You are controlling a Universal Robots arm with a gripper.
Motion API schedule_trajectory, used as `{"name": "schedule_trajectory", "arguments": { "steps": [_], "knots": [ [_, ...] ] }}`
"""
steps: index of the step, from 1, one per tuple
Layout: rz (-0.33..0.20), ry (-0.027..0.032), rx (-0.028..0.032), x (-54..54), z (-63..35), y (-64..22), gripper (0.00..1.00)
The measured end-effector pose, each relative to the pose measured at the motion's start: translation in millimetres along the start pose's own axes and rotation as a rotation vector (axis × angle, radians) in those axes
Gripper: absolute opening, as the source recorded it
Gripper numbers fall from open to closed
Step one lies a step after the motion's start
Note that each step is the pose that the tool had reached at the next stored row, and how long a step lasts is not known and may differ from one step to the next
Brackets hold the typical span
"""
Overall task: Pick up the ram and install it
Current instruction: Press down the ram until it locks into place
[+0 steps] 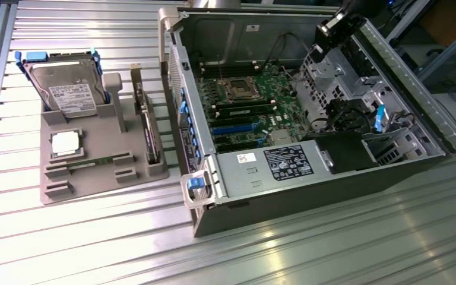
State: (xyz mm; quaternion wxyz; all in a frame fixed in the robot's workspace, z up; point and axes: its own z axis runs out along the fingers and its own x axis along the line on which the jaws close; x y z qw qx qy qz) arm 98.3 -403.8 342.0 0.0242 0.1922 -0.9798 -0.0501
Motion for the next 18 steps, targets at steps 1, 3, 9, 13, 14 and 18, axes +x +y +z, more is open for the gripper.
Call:
{"name": "schedule_trajectory", "arguments": {
  "steps": [1, 3, 9, 13, 14, 18],
  "knots": [
    [0.024, -0.0026, -0.0007, 0.0, 0.0, 0.0, 0.11],
    [0.078, -0.0085, -0.0021, 0.0, 0.0, 0.0, 0.11],
    [0.228, -0.0246, -0.0064, 0.0, 0.0, 0.0, 0.11],
    [0.335, -0.0362, -0.0095, 0.0, 0.1, 0.0, 0.11],
    [0.336, -0.0363, -0.0095, 0.0, 0.1, 0.0, 0.11],
    [0.336, -0.0363, -0.0095, 0.0, 0.1, 0.0, 0.11]
  ]
}}
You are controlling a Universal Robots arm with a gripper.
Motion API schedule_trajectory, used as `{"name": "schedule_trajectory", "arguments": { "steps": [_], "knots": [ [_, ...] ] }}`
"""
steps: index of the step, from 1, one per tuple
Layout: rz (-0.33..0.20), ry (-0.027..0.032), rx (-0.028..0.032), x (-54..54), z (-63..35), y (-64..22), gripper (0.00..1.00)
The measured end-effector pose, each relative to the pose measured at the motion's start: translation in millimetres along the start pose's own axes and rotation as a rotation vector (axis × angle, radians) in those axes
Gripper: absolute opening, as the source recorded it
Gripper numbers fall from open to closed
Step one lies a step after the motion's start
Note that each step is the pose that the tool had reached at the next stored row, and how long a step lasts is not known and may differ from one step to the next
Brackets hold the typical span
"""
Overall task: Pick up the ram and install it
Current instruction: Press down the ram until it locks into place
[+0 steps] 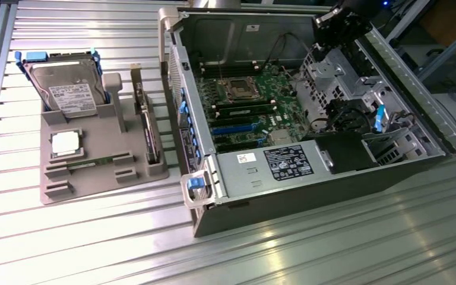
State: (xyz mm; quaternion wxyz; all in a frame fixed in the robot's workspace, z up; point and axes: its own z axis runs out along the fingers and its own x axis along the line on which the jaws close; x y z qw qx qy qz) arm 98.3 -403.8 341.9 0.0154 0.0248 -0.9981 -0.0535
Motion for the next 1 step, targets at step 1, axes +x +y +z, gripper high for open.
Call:
{"name": "schedule_trajectory", "arguments": {
  "steps": [1],
  "knots": [
    [0.0, 0.0, 0.0, 0.0, 0.0, 0.0, 0.11]
  ]
}}
